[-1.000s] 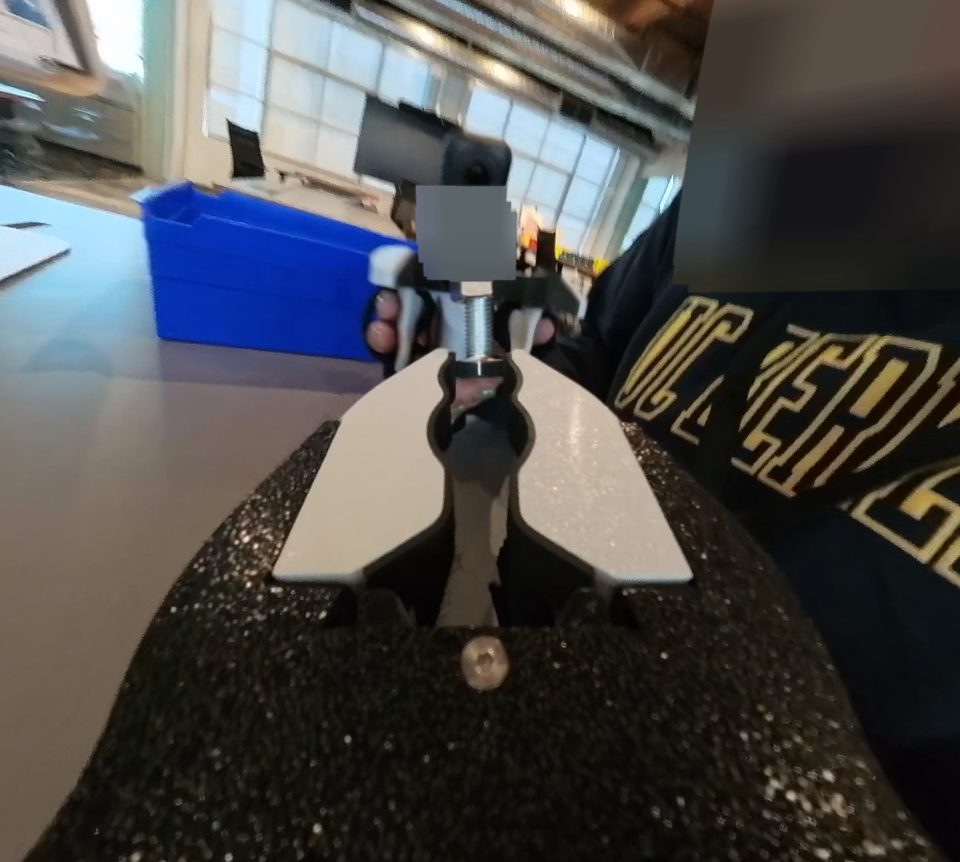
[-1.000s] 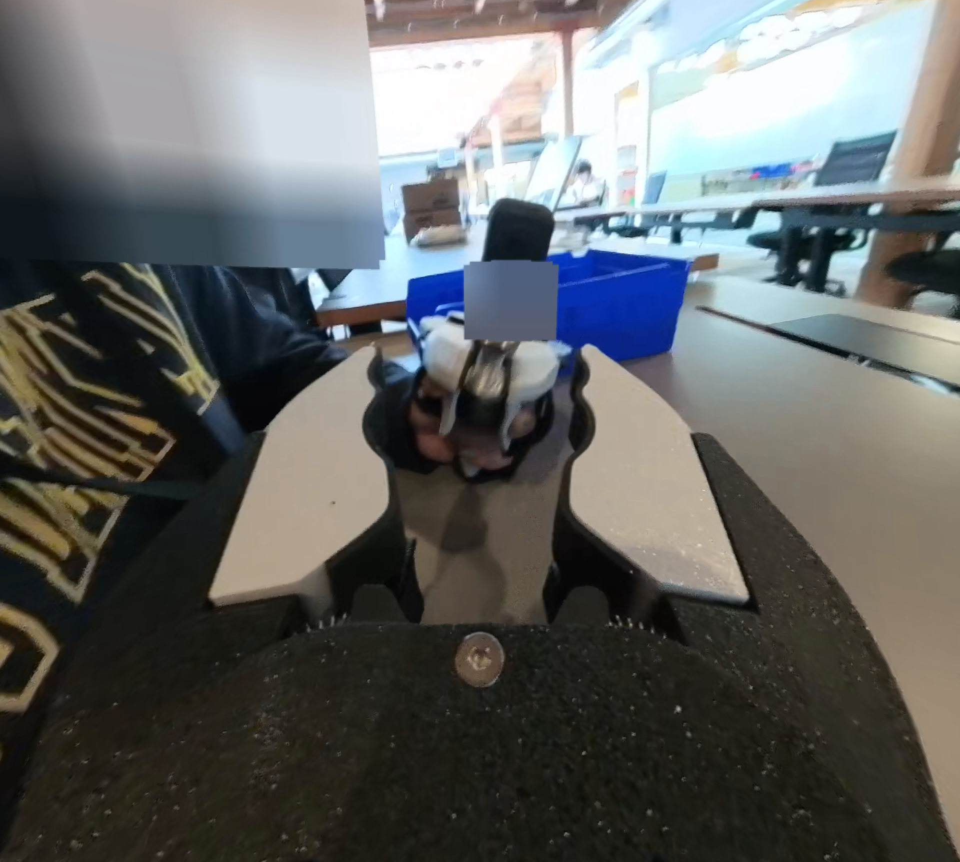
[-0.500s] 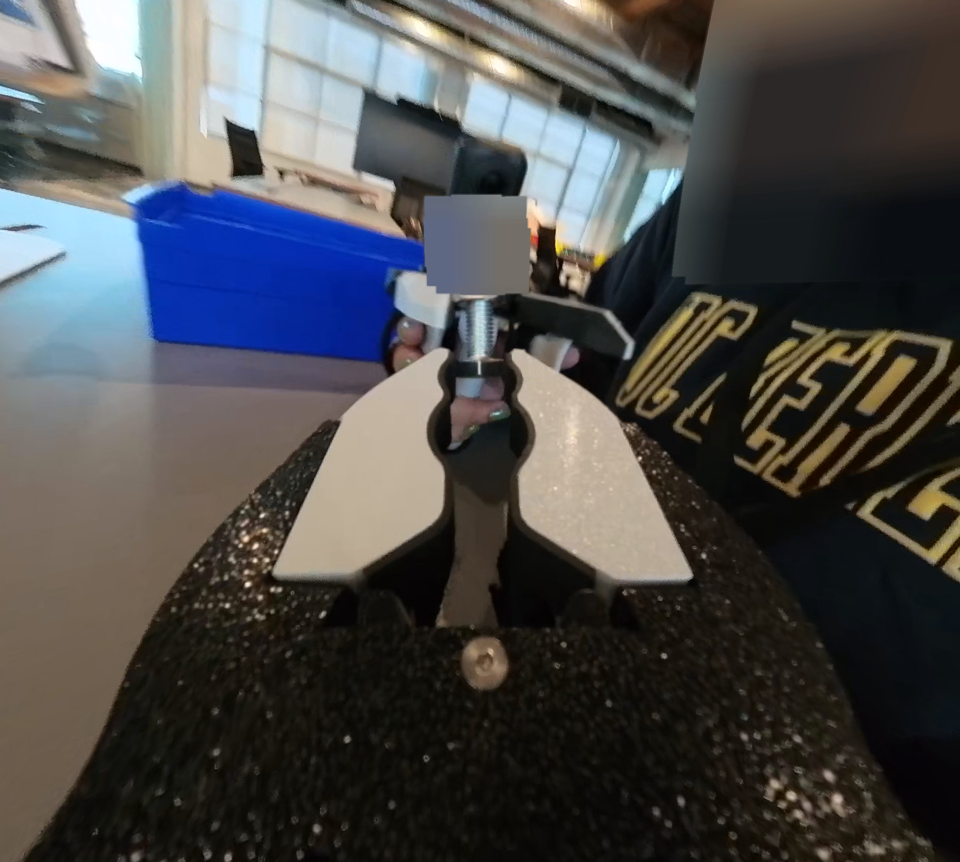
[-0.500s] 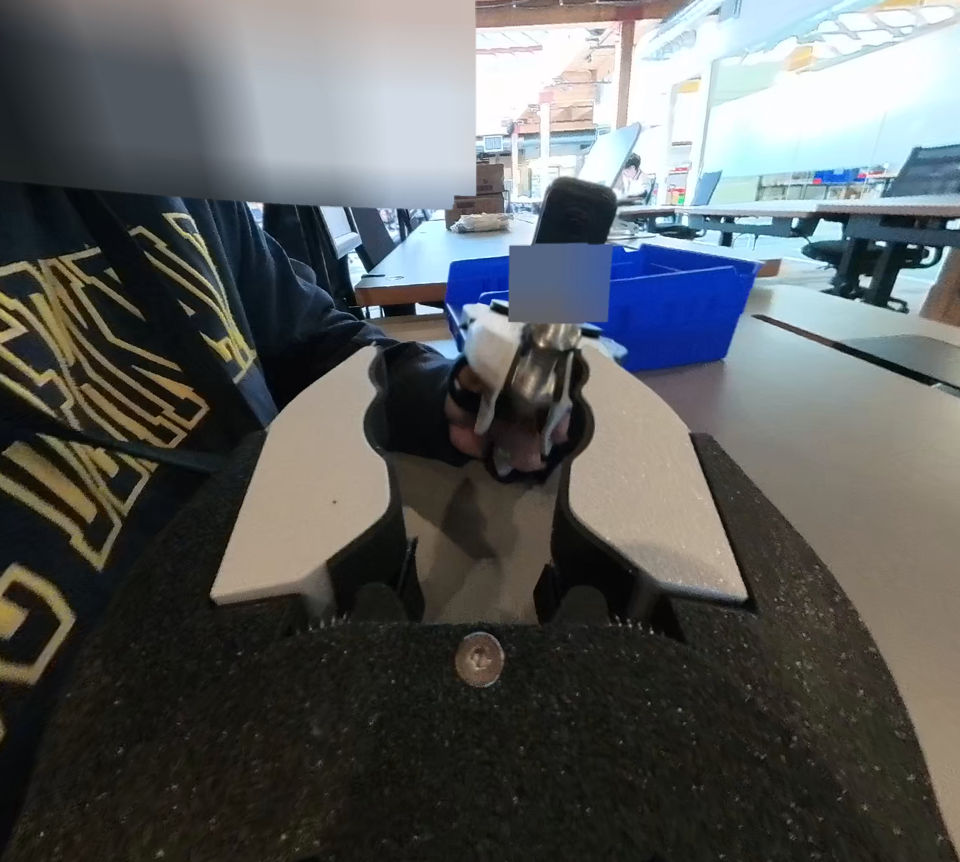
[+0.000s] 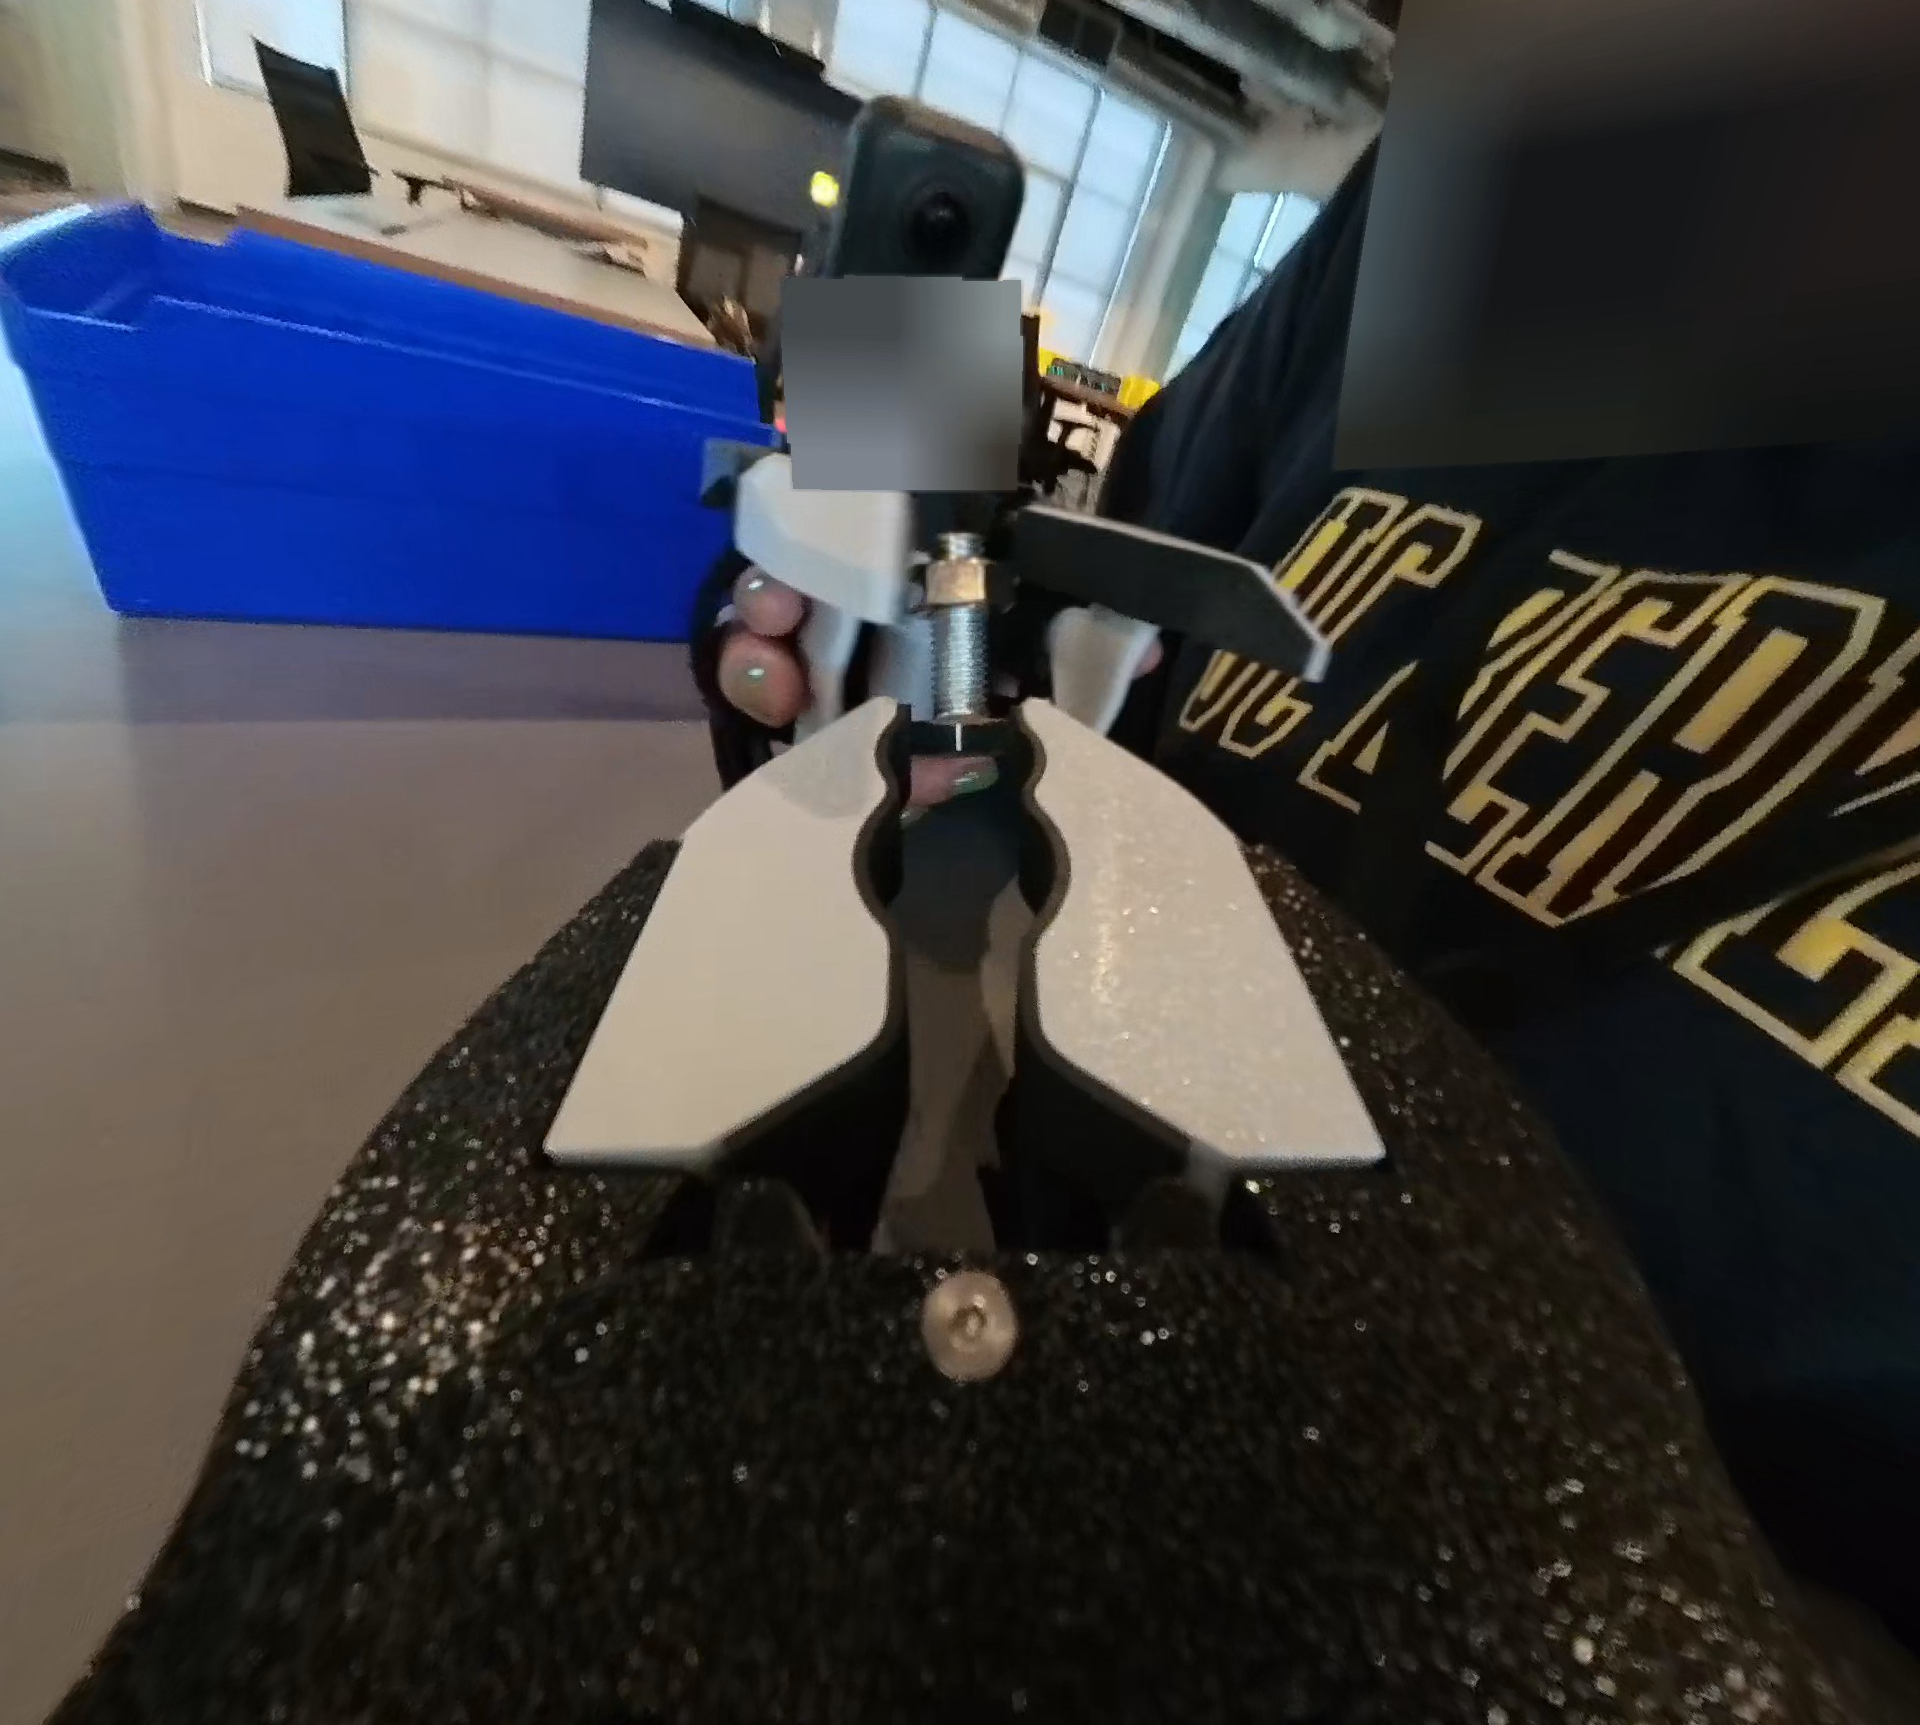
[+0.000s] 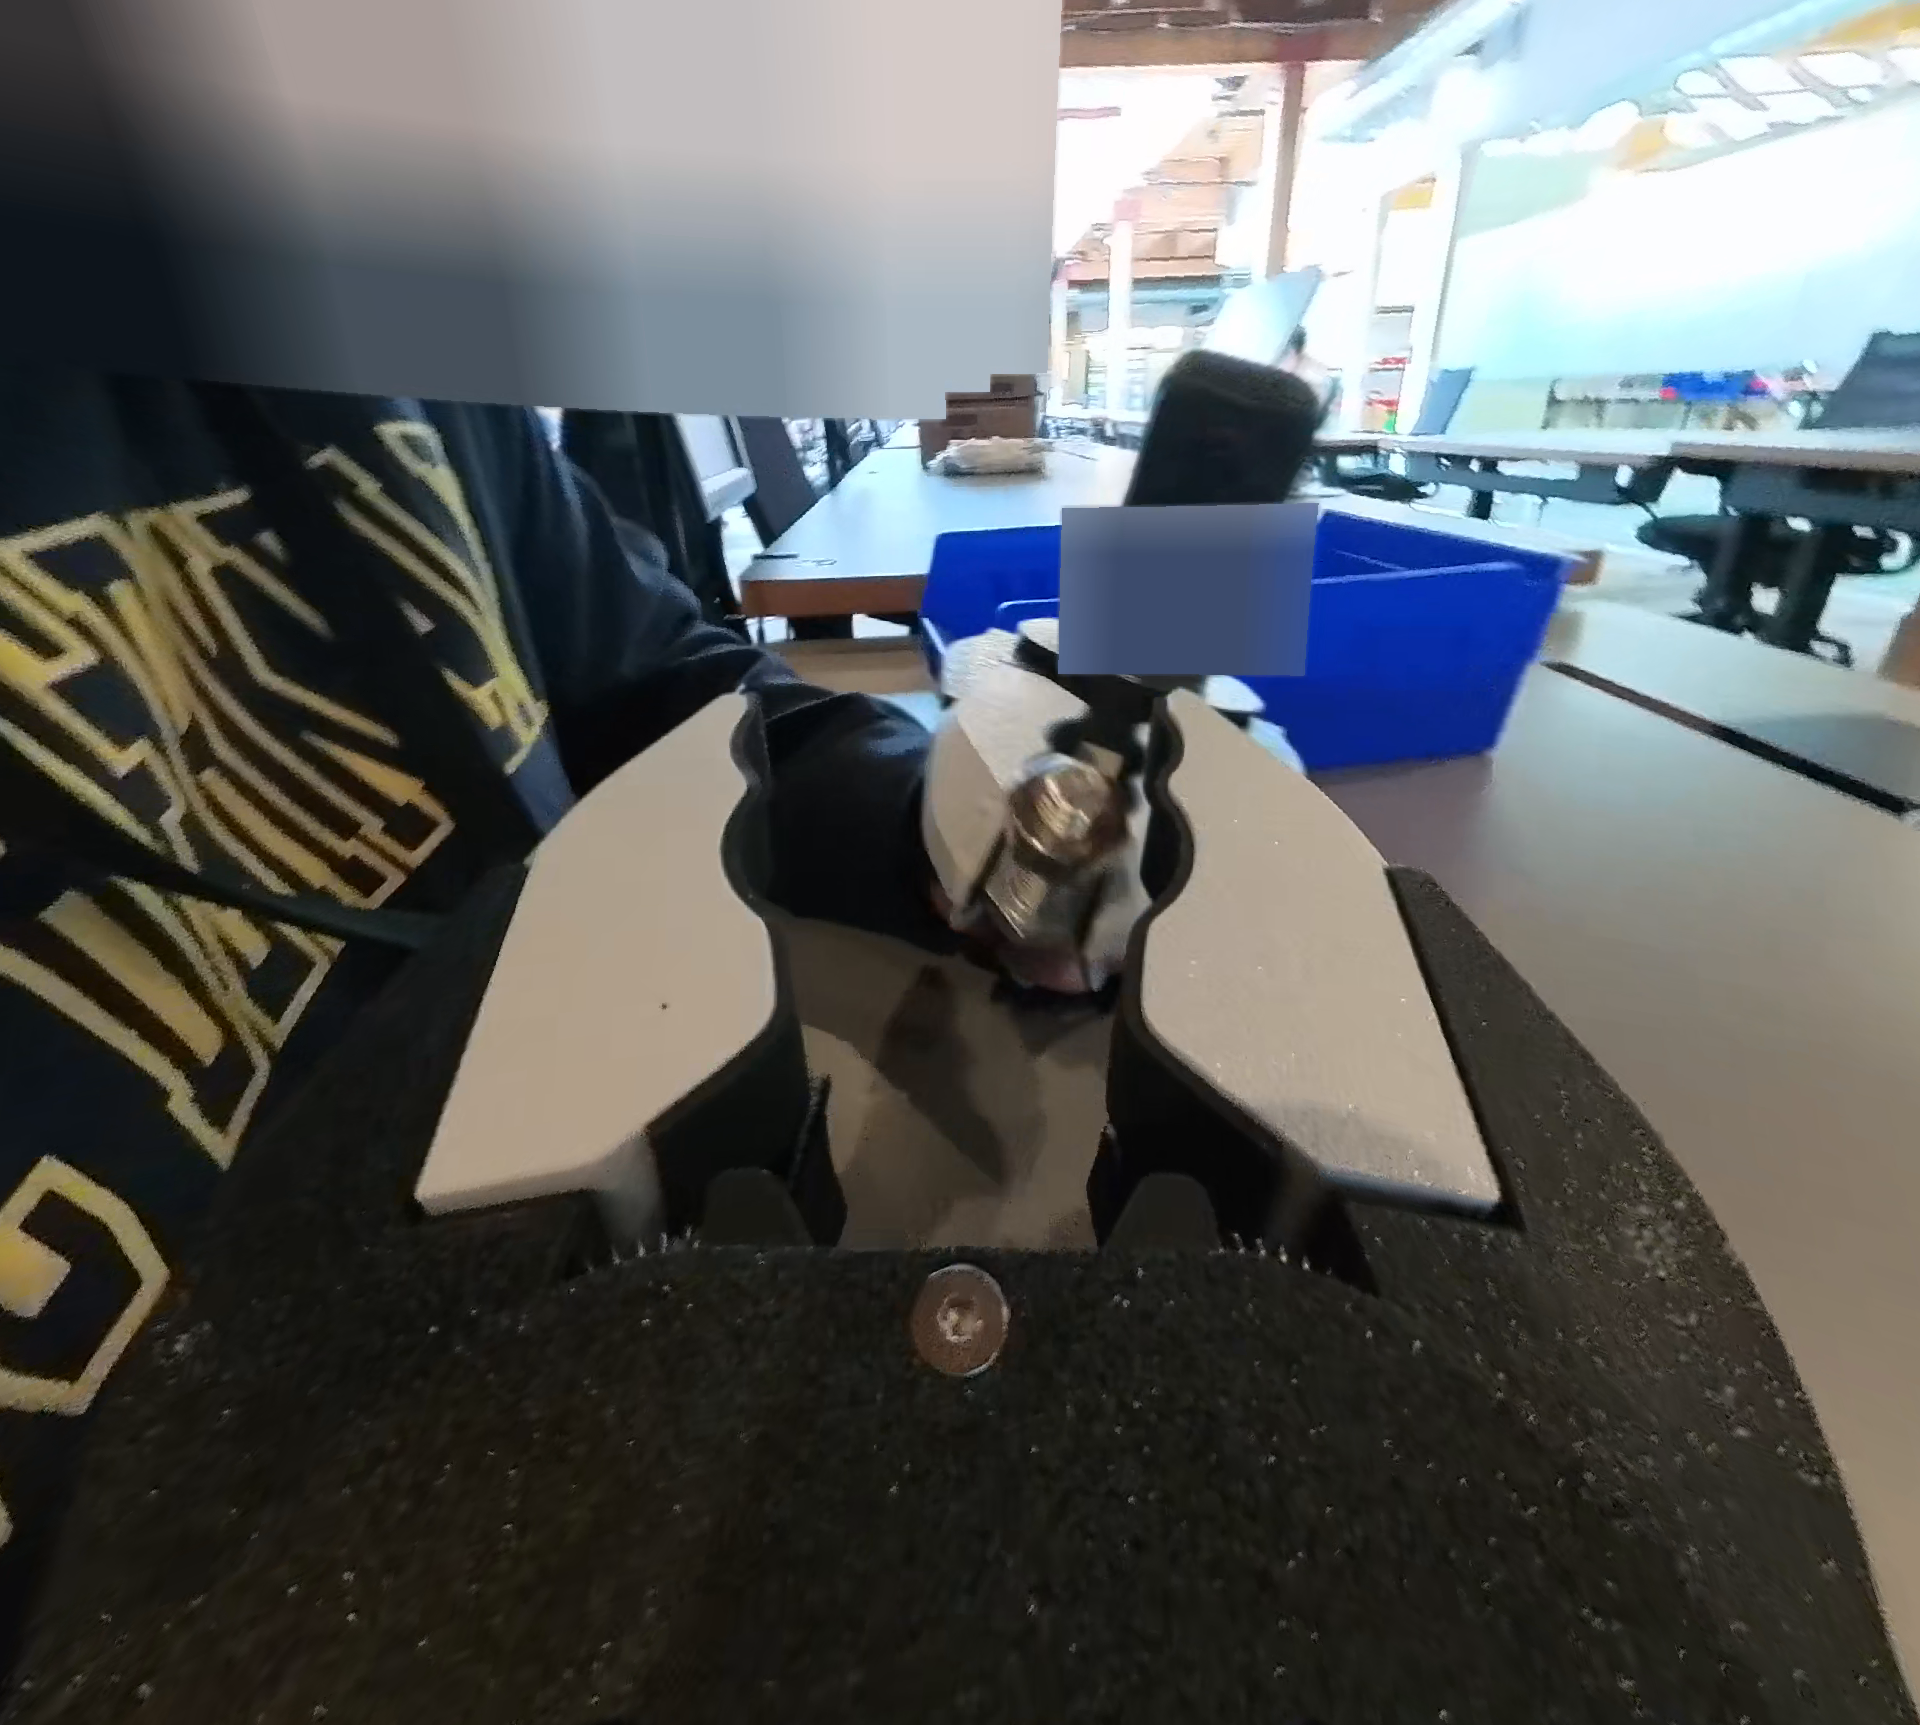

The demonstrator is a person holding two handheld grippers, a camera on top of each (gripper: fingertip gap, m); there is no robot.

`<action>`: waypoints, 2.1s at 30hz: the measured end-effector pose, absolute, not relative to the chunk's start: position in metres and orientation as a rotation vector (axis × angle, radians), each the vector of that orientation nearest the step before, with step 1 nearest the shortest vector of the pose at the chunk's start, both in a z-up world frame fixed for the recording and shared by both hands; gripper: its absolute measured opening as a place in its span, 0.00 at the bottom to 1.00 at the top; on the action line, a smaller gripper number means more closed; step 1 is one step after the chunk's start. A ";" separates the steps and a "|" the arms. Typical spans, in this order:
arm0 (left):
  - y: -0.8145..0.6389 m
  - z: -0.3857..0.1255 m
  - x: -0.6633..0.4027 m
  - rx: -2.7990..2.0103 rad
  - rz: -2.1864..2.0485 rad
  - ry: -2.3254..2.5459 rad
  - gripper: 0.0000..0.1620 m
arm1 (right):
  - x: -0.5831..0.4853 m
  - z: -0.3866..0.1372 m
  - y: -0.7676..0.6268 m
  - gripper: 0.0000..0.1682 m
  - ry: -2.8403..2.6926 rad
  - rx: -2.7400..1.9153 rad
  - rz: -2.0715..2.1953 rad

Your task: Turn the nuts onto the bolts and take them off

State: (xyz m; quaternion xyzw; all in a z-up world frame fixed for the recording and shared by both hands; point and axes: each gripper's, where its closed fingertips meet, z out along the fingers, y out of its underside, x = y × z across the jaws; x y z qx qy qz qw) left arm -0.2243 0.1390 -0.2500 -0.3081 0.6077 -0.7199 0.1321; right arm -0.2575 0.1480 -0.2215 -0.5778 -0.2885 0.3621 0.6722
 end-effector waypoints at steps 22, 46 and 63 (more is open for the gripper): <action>0.157 -0.241 -0.223 -0.917 -2.120 1.606 0.10 | -0.225 -0.227 0.163 0.28 -0.501 -1.404 0.789; 0.173 -0.229 -0.224 -0.938 -2.271 1.430 0.07 | -0.213 -0.204 0.161 0.11 -0.484 -1.427 0.598; 0.169 -0.233 -0.221 -0.962 -2.228 1.462 0.00 | 0.030 -0.248 0.049 0.11 -0.162 -2.225 -0.324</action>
